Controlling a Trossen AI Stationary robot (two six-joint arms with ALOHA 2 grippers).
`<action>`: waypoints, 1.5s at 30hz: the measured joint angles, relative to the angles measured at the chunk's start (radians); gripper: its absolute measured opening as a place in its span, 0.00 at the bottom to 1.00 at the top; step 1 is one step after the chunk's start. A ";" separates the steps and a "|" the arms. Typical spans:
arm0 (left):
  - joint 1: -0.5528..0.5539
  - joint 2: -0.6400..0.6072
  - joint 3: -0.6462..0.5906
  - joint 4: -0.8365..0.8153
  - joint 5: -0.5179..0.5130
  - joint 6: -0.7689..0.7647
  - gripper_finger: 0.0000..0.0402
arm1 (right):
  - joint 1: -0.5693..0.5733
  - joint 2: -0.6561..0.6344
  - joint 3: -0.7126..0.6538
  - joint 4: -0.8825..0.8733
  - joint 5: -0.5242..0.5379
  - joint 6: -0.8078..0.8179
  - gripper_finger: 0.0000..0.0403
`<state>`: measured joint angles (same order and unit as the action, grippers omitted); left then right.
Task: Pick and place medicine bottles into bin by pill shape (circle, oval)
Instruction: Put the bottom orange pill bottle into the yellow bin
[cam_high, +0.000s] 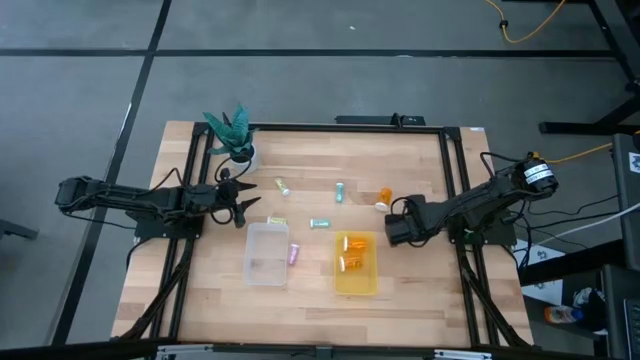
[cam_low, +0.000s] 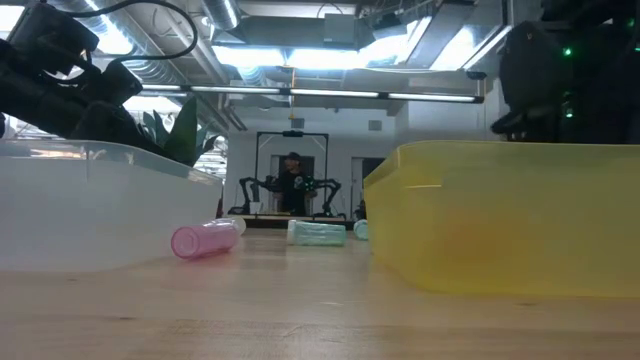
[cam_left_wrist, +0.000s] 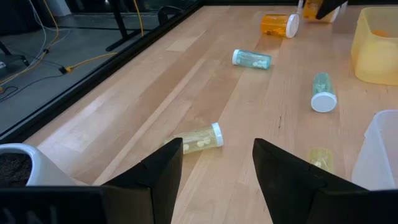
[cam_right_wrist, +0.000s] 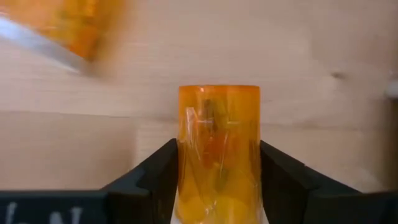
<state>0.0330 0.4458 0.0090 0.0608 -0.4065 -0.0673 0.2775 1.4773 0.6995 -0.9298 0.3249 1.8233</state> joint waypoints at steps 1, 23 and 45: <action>0.000 0.000 0.000 0.000 0.000 0.000 0.47 | 0.000 0.000 0.007 0.011 0.015 -0.013 0.45; 0.000 0.000 0.000 0.000 0.000 0.000 0.47 | 0.055 0.003 0.293 0.614 -0.069 -1.091 0.48; 0.000 0.000 0.000 0.000 0.000 0.000 0.47 | 0.115 0.008 0.291 0.635 -0.275 -0.885 0.52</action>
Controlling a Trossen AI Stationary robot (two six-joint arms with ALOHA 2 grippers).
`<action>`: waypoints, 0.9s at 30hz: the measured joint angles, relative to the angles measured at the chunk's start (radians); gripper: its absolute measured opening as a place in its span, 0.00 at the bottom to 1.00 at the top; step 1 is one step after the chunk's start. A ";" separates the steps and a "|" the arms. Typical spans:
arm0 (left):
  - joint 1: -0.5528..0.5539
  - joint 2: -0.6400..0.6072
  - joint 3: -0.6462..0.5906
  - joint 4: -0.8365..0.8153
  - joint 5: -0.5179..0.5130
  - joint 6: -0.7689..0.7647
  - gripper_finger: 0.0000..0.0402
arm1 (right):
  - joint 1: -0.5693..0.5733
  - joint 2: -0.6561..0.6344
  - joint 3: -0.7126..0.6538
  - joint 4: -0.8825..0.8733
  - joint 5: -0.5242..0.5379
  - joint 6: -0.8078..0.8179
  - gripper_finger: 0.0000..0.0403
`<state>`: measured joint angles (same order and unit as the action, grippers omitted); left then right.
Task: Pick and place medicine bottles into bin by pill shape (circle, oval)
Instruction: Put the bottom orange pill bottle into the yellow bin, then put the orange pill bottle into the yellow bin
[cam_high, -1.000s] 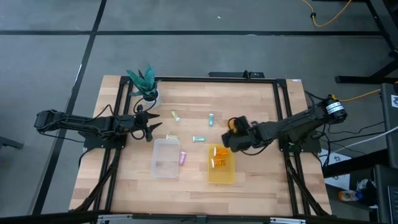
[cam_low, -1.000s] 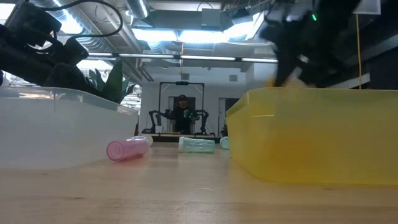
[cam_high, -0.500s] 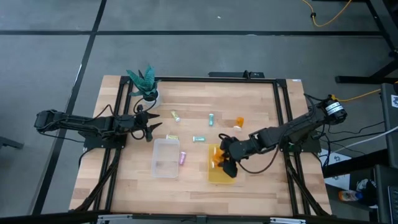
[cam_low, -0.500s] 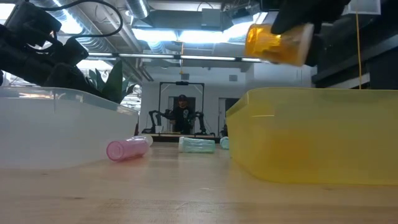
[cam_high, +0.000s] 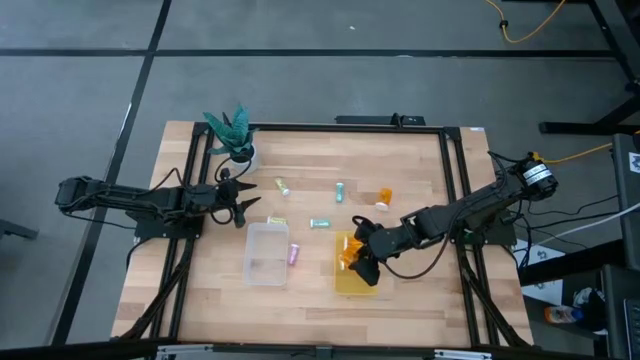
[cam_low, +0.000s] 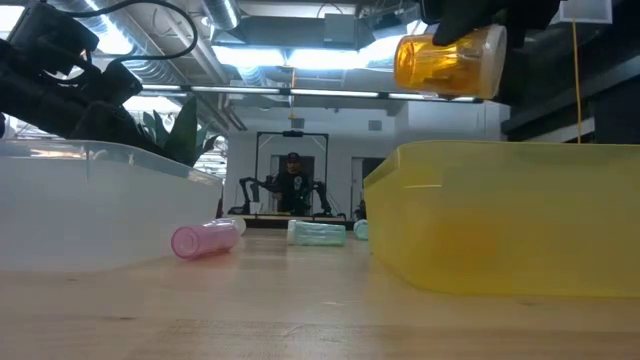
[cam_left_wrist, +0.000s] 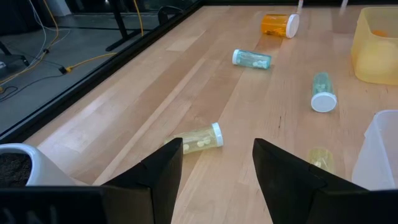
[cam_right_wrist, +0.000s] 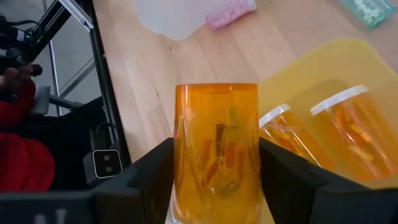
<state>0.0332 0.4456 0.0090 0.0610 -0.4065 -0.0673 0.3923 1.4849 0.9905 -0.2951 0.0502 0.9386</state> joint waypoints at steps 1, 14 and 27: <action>0.000 0.000 0.000 0.000 0.000 0.000 0.47 | 0.000 0.000 0.000 0.000 0.000 0.000 0.53; 0.000 0.000 0.000 0.000 0.000 0.000 0.47 | 0.000 0.000 0.000 -0.001 0.001 0.000 0.58; 0.000 0.000 0.000 0.000 0.000 0.000 0.47 | -0.037 0.000 0.000 -0.062 0.402 -0.010 0.58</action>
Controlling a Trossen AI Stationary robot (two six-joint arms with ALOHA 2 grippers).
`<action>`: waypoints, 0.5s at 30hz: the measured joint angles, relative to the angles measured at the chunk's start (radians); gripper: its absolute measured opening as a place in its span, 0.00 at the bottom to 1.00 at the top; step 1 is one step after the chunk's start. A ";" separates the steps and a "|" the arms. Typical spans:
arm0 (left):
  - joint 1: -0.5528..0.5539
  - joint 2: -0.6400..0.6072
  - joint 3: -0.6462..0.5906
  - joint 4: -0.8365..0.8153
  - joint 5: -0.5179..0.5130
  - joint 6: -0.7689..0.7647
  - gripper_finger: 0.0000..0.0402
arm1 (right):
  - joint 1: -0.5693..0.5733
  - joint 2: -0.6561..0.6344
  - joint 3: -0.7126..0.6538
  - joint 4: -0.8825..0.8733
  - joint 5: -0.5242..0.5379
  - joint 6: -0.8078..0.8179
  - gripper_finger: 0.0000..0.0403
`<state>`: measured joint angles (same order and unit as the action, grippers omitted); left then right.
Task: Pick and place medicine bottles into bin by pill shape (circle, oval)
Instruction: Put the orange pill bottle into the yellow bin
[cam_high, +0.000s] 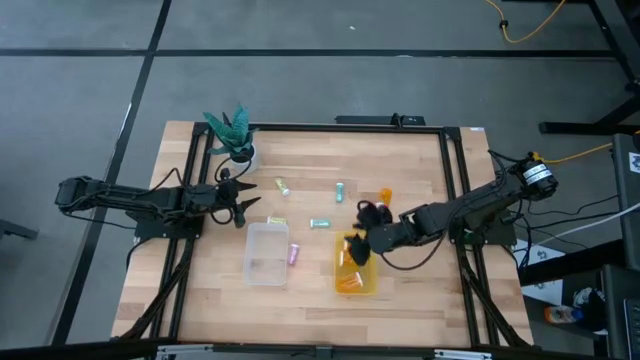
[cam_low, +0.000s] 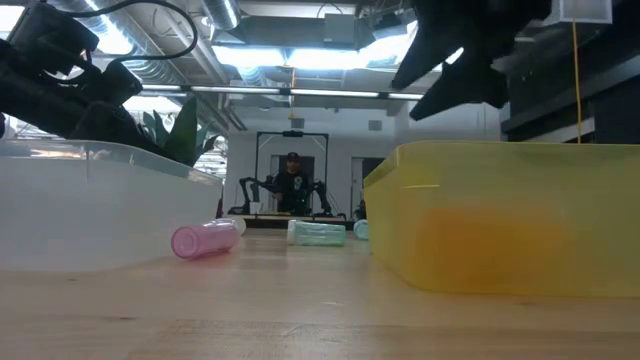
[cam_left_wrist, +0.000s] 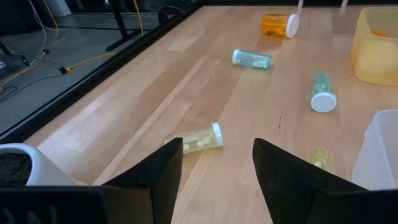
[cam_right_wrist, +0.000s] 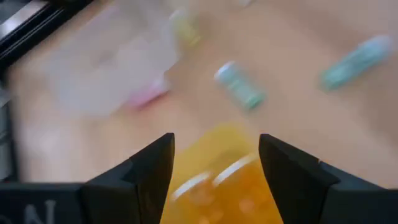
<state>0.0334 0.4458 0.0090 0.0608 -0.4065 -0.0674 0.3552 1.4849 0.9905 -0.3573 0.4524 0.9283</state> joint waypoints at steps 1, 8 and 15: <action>0.000 0.000 0.000 0.000 0.000 0.000 0.47 | -0.011 0.000 0.000 -0.008 0.046 0.001 0.58; 0.000 0.000 0.000 0.000 0.000 -0.001 0.47 | -0.143 0.000 0.000 -0.023 0.215 0.164 0.58; 0.000 0.000 0.000 0.000 0.000 -0.003 0.47 | -0.303 0.045 0.000 -0.131 0.172 0.261 0.58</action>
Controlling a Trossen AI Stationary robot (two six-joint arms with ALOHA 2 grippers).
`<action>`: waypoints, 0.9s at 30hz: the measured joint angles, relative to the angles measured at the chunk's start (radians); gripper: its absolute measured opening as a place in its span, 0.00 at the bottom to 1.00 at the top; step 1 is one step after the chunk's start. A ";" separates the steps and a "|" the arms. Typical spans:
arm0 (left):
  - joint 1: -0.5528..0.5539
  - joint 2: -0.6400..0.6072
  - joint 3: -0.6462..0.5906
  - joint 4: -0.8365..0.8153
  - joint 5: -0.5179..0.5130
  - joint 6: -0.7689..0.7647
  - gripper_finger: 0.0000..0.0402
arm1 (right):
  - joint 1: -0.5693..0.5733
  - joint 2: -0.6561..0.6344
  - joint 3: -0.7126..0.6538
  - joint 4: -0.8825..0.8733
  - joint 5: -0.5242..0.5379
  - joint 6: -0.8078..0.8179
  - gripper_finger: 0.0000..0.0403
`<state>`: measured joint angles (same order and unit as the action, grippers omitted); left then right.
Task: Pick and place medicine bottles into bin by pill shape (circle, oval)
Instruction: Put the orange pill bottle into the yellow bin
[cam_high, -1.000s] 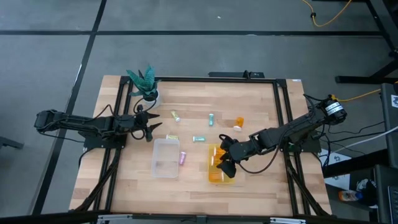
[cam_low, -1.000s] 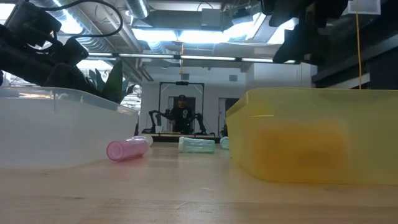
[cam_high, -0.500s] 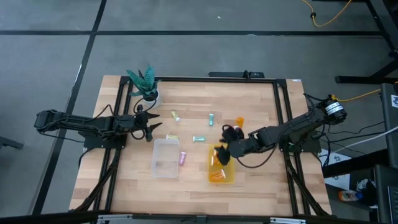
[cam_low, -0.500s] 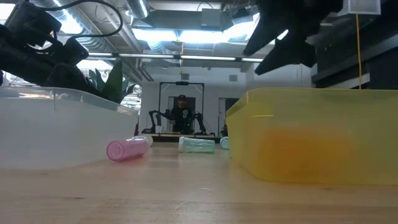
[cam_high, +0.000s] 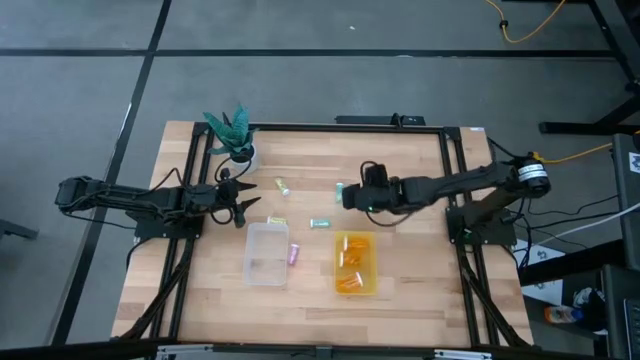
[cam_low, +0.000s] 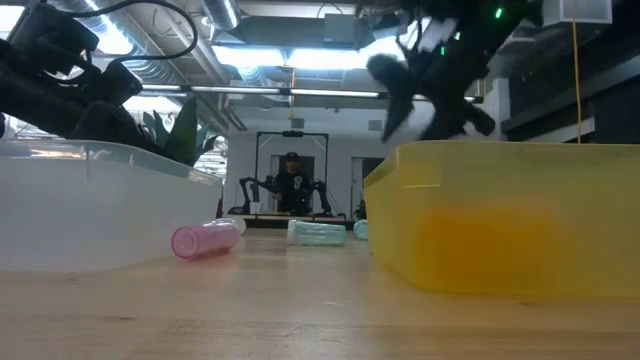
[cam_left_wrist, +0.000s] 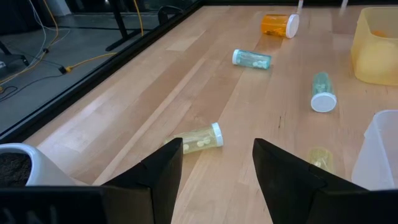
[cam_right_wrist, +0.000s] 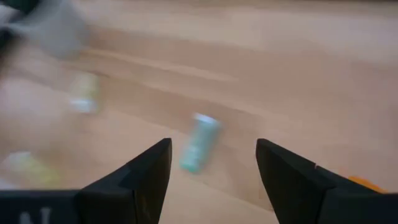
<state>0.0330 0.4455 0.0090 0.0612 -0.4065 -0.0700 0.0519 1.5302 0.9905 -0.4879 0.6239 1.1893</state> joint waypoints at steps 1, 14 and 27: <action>0.000 0.000 0.000 0.000 0.000 -0.001 0.47 | -0.018 0.011 0.000 -0.034 -0.026 0.025 0.58; 0.000 0.000 0.000 0.000 0.000 0.002 0.47 | -0.075 0.153 0.000 -0.281 -0.123 0.352 0.58; 0.000 0.000 0.000 0.000 0.000 0.022 0.47 | -0.075 0.184 0.022 -0.319 -0.025 0.325 0.58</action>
<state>0.0330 0.4458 0.0090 0.0608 -0.4065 -0.0483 -0.0235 1.7142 1.0121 -0.8070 0.5992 1.5147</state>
